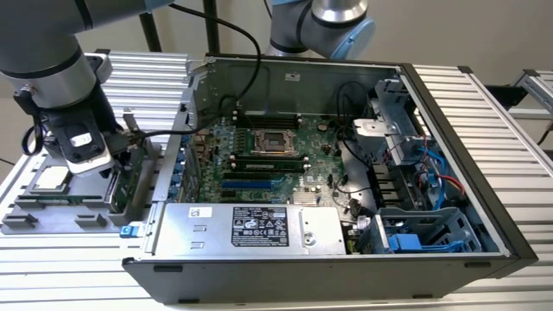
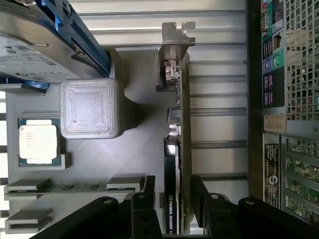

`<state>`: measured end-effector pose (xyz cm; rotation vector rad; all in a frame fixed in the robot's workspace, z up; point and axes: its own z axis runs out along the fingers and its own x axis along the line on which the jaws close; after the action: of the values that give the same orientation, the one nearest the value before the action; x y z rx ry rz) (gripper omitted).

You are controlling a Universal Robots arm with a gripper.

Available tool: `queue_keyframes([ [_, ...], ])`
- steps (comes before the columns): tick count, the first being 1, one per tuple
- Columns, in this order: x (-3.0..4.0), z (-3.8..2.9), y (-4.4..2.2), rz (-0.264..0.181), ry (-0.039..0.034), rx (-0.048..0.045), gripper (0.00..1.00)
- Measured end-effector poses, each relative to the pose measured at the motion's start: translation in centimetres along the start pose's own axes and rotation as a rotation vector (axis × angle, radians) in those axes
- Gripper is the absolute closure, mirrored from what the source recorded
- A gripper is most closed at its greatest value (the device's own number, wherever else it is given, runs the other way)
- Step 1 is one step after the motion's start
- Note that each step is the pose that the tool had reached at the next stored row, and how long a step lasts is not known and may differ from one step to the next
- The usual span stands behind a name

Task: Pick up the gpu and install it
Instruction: 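Pick up the gpu and move the gpu toward the slot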

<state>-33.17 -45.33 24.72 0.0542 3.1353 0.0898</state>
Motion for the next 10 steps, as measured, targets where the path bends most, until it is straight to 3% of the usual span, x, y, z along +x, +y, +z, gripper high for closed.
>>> queue_keyframes([
  [10,0.00,0.59,-0.04,-0.001,0.0004,0.0003,0.00],
])
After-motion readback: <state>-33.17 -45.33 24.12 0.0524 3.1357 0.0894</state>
